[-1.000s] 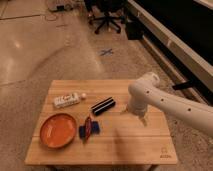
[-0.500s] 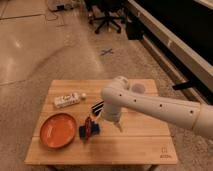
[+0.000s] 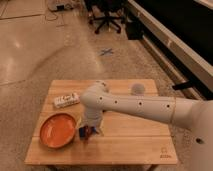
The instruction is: Pick up the ceramic bowl
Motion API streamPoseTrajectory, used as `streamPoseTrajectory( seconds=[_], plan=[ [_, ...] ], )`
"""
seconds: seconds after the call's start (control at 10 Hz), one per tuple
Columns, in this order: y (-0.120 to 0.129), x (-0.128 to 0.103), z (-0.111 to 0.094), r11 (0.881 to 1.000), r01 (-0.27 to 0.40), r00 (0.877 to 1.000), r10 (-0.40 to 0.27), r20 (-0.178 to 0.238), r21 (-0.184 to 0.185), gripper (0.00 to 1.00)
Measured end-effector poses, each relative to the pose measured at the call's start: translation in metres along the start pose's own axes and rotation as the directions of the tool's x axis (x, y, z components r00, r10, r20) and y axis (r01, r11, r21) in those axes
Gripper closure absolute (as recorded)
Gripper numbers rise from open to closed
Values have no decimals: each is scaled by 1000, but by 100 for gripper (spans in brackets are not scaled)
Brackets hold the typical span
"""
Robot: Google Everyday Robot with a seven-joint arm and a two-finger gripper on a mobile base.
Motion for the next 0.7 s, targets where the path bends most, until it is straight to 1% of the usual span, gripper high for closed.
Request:
streamPoseTrajectory(
  seconds=[0.5,0.7],
  plan=[
    [-29,-28,22,999,21,1000,-21,-8,37,20],
    [-40,-35,31,998,41,999,-41,-1,55,20]
  ],
)
